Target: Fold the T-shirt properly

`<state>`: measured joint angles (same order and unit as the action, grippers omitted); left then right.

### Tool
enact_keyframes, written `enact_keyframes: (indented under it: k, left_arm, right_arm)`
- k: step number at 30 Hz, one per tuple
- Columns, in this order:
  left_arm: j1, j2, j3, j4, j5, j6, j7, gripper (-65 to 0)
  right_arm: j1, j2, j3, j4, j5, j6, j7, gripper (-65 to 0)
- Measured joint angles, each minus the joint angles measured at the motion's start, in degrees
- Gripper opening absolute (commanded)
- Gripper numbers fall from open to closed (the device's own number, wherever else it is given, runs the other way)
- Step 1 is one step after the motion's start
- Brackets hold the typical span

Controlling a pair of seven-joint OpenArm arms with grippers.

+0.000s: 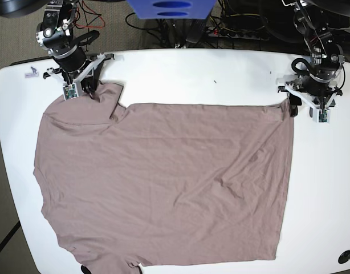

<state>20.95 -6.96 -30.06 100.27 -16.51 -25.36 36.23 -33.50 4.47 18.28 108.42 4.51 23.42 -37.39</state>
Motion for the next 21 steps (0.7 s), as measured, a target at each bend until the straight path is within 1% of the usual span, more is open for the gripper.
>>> enact_keyframes:
  k: [4, 7, 11, 14, 17, 21]
  left_arm:
    - [-0.2, 1.3, -1.8, 1.7, 0.0, -1.1, 2.2, -29.5]
    - [-0.7, 2.9, -4.7, 3.2, 0.1, -1.2, 5.9, -29.1]
    - [-1.1, 3.2, -6.1, 3.3, 0.0, -1.9, 7.4, -29.0]
    - [-1.5, 3.3, -6.4, 2.9, 0.2, -2.4, 7.6, -29.0]
    - [-2.3, 3.4, -6.4, 2.1, 0.5, -3.8, 7.8, -28.9]
    - [-2.9, 3.3, -5.2, 0.6, 0.2, -4.2, 6.4, -28.7]
  right_arm:
    - [0.0, 0.0, 0.0, 0.1, 0.0, -0.2, -0.2, -64.7]
    - [0.0, 0.0, 0.0, 0.0, 0.0, -0.2, -0.2, -64.7]
    - [0.0, 0.0, 0.0, 0.0, 0.1, -0.2, -0.2, -64.7]
    - [0.0, -0.2, 0.0, 0.0, 0.0, -0.2, -0.1, -64.8]
    - [0.2, 0.1, -0.1, 0.0, 0.0, -0.2, -0.2, -64.8]
    - [0.2, 0.1, -0.1, 0.0, 0.0, -0.2, -0.3, -64.9]
